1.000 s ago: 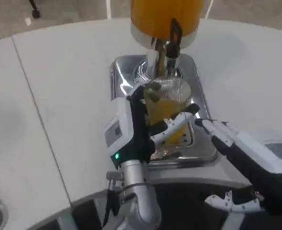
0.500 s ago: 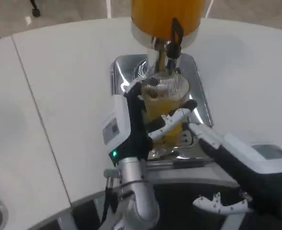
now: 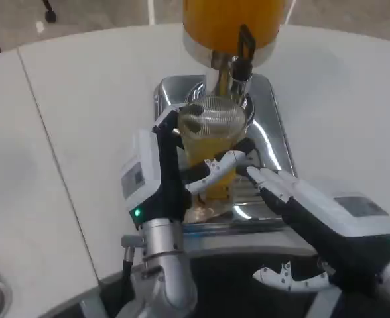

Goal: Grasp the cup under the faucet to collect the drink, then remove the cup.

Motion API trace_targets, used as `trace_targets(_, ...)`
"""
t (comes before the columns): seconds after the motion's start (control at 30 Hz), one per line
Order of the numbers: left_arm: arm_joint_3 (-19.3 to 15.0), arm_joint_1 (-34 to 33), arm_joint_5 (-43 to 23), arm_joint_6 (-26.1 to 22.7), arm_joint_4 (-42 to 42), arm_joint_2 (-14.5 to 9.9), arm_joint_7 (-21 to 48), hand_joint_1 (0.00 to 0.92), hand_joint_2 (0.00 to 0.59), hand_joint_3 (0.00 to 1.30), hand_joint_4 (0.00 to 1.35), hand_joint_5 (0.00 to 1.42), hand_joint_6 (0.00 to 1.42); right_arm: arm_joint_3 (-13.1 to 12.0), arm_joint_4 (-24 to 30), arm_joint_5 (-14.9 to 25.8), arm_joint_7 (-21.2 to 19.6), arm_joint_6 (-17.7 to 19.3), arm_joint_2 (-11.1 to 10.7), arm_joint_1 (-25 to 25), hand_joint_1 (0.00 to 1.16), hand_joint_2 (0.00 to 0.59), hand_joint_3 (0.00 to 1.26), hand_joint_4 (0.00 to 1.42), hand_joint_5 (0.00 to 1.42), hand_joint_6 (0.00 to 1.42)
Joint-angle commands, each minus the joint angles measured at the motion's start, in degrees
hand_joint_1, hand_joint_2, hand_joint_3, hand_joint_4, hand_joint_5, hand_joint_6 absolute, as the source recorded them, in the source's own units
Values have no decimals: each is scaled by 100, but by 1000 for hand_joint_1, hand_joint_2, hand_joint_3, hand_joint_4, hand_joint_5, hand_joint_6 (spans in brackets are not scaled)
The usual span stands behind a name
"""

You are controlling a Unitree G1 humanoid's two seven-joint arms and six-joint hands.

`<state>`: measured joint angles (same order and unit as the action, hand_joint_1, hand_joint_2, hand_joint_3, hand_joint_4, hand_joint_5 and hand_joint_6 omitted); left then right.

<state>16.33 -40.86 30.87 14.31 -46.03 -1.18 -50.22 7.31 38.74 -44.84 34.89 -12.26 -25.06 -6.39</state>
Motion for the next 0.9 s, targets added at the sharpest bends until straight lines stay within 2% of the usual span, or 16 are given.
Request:
trace_targets(0.03, 25, 5, 224, 89, 163, -134, -90, 608, 40, 1199, 1106, 1424, 1424, 144, 159, -128, -28, 9, 38, -2, 728, 353, 0, 0, 0, 94)
trace_targets(0.13, -30, 25, 242, 81, 226, -236, -97, 608, 41, 1201, 1106, 1424, 1424, 230, 194, -232, -36, 13, 75, 31, 728, 354, 0, 0, 0, 94)
trace_targets(0.23, -89, 96, 250, 76, 355, -456, -40, 607, 41, 1203, 1095, 1424, 1424, 248, 318, -344, -85, 34, 102, 96, 730, 356, 0, 0, 0, 95)
trace_targets(0.4, -151, 278, 258, 46, 584, -700, 63, 608, 41, 1203, 1094, 1424, 1424, 260, 530, -411, -6, 146, 33, 225, 736, 360, 0, 0, 0, 95)
trace_targets(0.5, -183, 356, 270, 20, 712, -804, 133, 608, 41, 1196, 1081, 1424, 1424, 146, 678, -570, -16, 209, -50, 359, 761, 355, 0, 0, 0, 95)
trace_targets(0.63, -234, 466, 259, -1, 908, -925, 262, 607, 41, 1195, 1081, 1424, 1424, -142, 716, -758, -144, 404, -236, 633, 762, 359, 0, 0, 0, 93)
trace_targets(0.7, -252, 563, 265, 1, 1063, -996, 335, 607, 41, 1194, 1079, 1424, 1424, -256, 728, -803, -255, 506, -260, 758, 742, 383, 0, 0, 0, 81)
trace_targets(0.9, -338, 1076, 285, -25, 1846, -1223, 643, 607, 40, 1194, 1067, 1424, 1424, -455, 546, -987, -905, 915, -227, 1242, 710, 409, 0, 0, 0, 70)
